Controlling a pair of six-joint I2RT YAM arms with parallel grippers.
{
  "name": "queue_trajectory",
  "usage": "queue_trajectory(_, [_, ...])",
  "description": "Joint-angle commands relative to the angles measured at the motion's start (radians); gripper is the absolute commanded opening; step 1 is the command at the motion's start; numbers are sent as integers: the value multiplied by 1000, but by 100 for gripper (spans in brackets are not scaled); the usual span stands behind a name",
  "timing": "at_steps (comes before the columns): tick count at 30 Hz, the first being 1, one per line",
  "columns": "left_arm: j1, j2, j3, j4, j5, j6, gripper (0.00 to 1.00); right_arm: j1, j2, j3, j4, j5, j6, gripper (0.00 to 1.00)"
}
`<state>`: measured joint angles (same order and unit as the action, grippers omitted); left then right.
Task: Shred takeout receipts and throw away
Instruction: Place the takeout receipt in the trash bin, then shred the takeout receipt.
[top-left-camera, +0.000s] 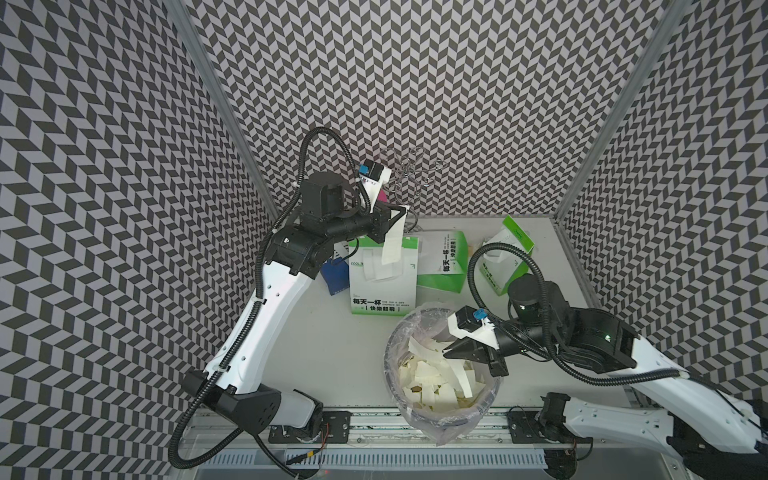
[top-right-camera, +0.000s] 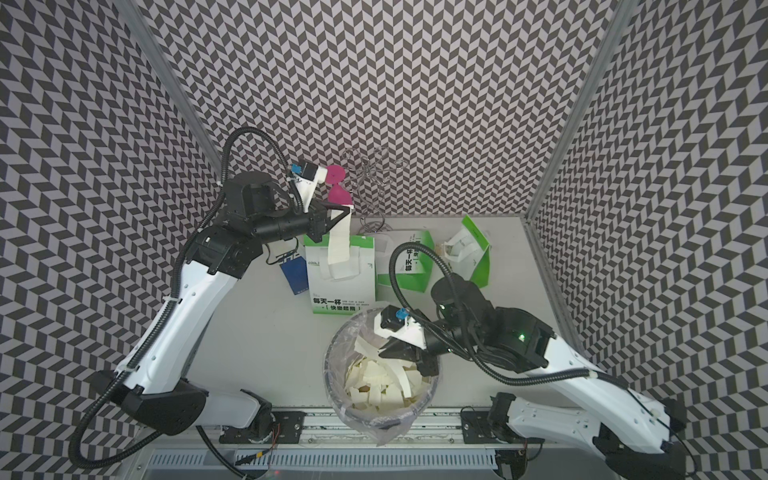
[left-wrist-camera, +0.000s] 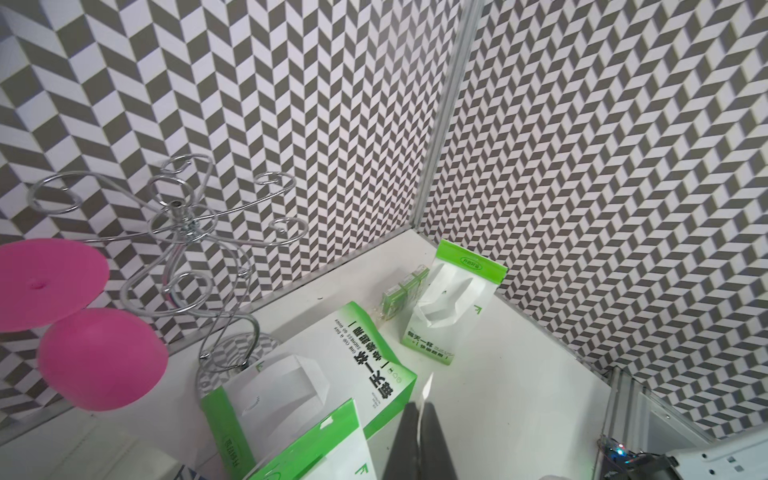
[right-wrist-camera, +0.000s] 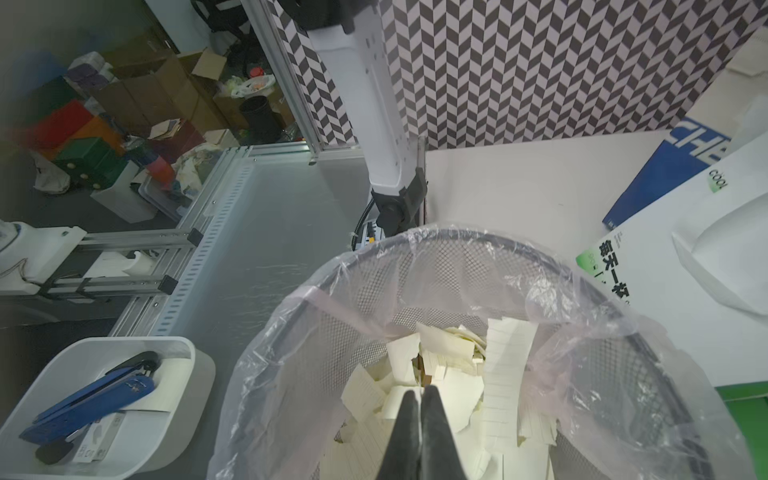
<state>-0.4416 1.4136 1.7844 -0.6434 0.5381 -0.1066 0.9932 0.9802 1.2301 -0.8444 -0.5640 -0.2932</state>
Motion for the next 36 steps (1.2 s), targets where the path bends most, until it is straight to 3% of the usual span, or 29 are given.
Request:
queue_trajectory(1, [-28,-26,-12,63,121,-50,0,-11,-9,-9,63,51,5,44])
queue_trajectory(4, [-63,-50,-40,98,162,-76,0,-51,-21,9,134,132,10,64])
queue_trajectory(8, [-105,-91,-107,182,200,-109,0,-221,-31,4,303,-57,64,74])
queue_trajectory(13, [-141,-145,-188,326,277,-192,0,-358,-38,-89,582,-161,250,79])
queue_trajectory(15, [-157,-172,-242,420,308,-256,0,-396,-36,-141,739,-258,354,79])
queue_trajectory(18, [-175,-208,-304,506,305,-311,0,-412,-18,-208,969,-364,526,80])
queue_trajectory(22, [-218,-234,-380,632,293,-370,0,-412,28,-248,1154,-446,655,81])
queue_trajectory(28, [-270,-219,-400,643,246,-354,0,-397,72,-275,1319,-513,768,75])
queue_trajectory(36, [-292,-205,-426,650,228,-359,0,-389,122,-233,1305,-483,736,32])
